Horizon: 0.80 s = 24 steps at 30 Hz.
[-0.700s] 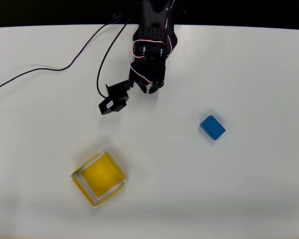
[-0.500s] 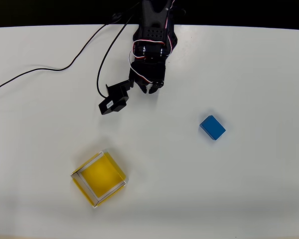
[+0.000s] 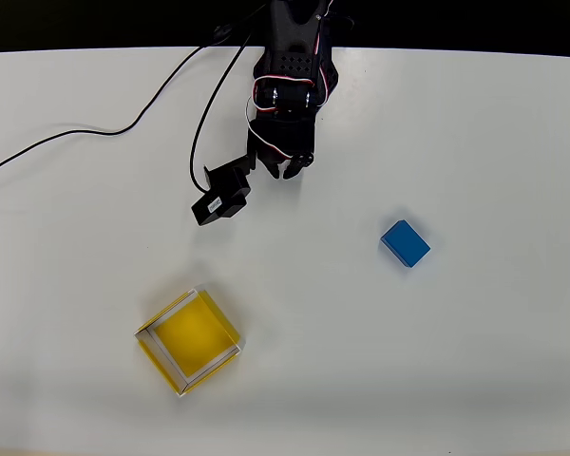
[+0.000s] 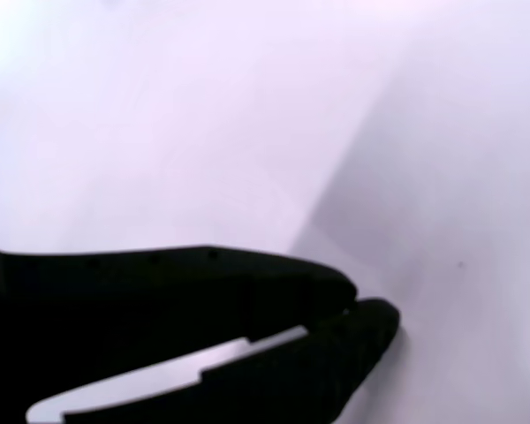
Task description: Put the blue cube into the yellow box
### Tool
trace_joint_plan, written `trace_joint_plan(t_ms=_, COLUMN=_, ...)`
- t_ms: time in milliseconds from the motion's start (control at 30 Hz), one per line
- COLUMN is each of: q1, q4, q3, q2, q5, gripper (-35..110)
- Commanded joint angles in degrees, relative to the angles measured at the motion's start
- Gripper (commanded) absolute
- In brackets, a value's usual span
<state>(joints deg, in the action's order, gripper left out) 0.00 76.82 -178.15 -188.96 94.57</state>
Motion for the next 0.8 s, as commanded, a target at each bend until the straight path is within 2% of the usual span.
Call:
trace_joint_plan(t_ms=0, q1=-0.26, q4=-1.67, q3=9.4, q2=3.16, q5=1.41, gripper=5)
trace_joint_plan(t_ms=367, q1=-6.68, q4=-4.31, q3=39.55, q2=25.84, q5=1.67, gripper=36)
trace_joint_plan(t_ms=767, q1=-18.9, q4=-4.04, q3=63.9, q2=47.64, q5=-1.76, gripper=47)
